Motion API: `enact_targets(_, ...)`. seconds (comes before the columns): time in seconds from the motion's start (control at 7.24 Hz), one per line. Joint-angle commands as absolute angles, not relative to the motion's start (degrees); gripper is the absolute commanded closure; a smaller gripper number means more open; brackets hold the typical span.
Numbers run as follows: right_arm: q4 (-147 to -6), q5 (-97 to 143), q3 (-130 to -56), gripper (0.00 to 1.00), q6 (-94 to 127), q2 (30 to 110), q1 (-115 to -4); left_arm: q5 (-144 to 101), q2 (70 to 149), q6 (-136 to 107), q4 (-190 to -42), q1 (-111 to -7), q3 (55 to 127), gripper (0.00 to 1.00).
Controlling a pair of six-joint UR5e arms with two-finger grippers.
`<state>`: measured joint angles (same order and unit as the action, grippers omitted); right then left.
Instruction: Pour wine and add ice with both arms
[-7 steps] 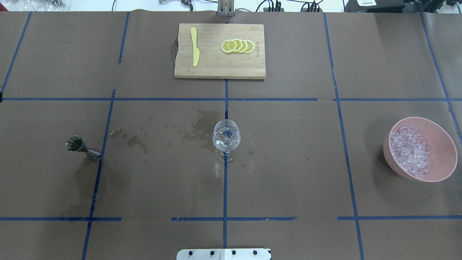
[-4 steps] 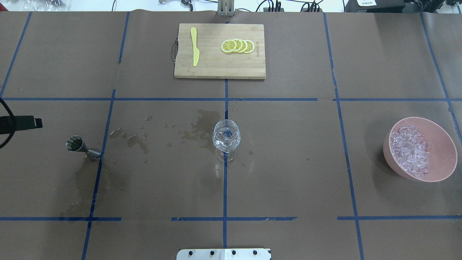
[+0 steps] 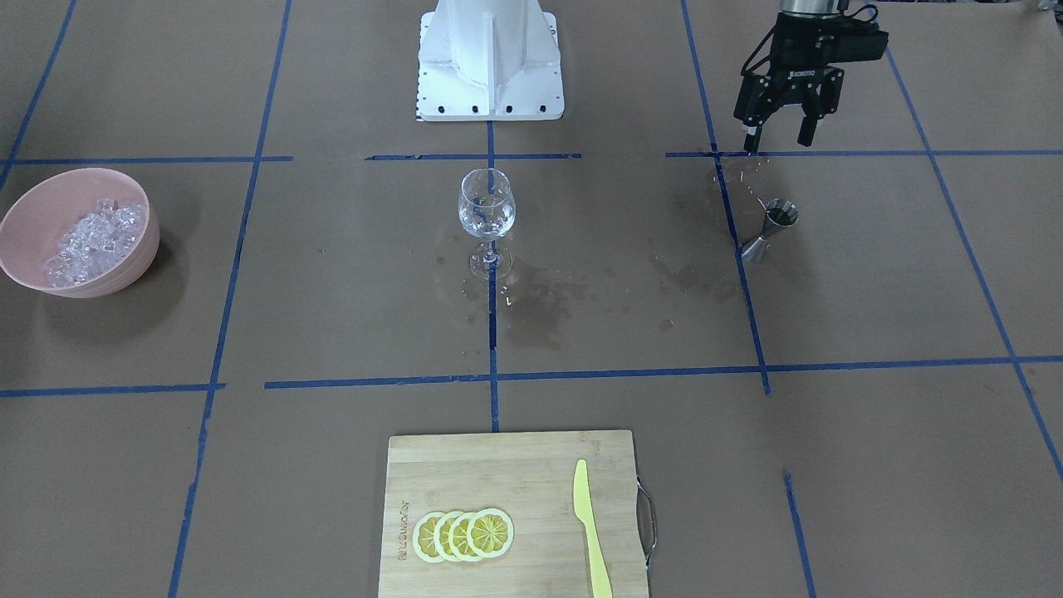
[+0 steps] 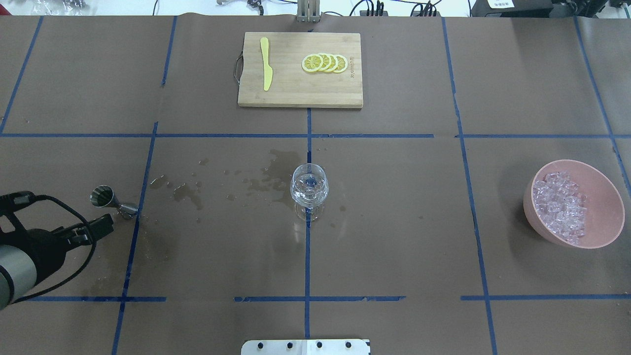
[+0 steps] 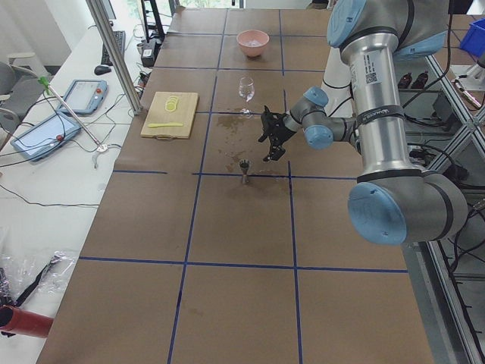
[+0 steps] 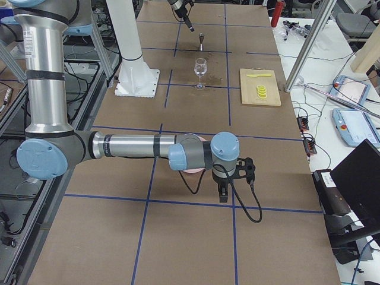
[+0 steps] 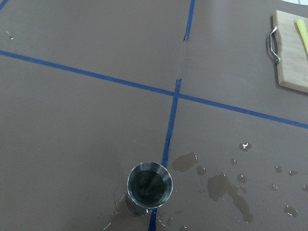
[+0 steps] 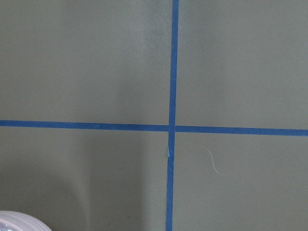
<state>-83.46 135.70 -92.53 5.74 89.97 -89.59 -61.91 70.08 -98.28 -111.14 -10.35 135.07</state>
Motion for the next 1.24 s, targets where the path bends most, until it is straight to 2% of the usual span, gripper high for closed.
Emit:
enact_targets(0.0,-83.5,137.0,-93.9,0.0,7.0,89.8,-89.6,-50.0,71.9,-105.9,-97.7,-2.8,134.5,0.0)
enact_targets(0.14,-83.5,138.1,-94.3,0.0,8.9,89.8,-89.6,-49.1,74.2,-108.3,-92.8,-1.9,133.8,0.0)
enact_targets(0.41,-83.8,138.1,-95.9,0.0,9.2,89.8,-89.6,-42.2,79.3,-114.8,-91.0,0.3,126.3,0.0)
enact_targets(0.69,-83.8,138.1,-96.2,0.0,10.4,89.8,-89.6,-36.2,82.1,-117.8,-90.7,0.3,120.3,0.01)
enact_targets(1.11,-84.1,138.1,-100.7,0.0,17.2,90.8,-88.0,-33.0,83.8,-121.2,-90.6,0.1,114.1,0.02)
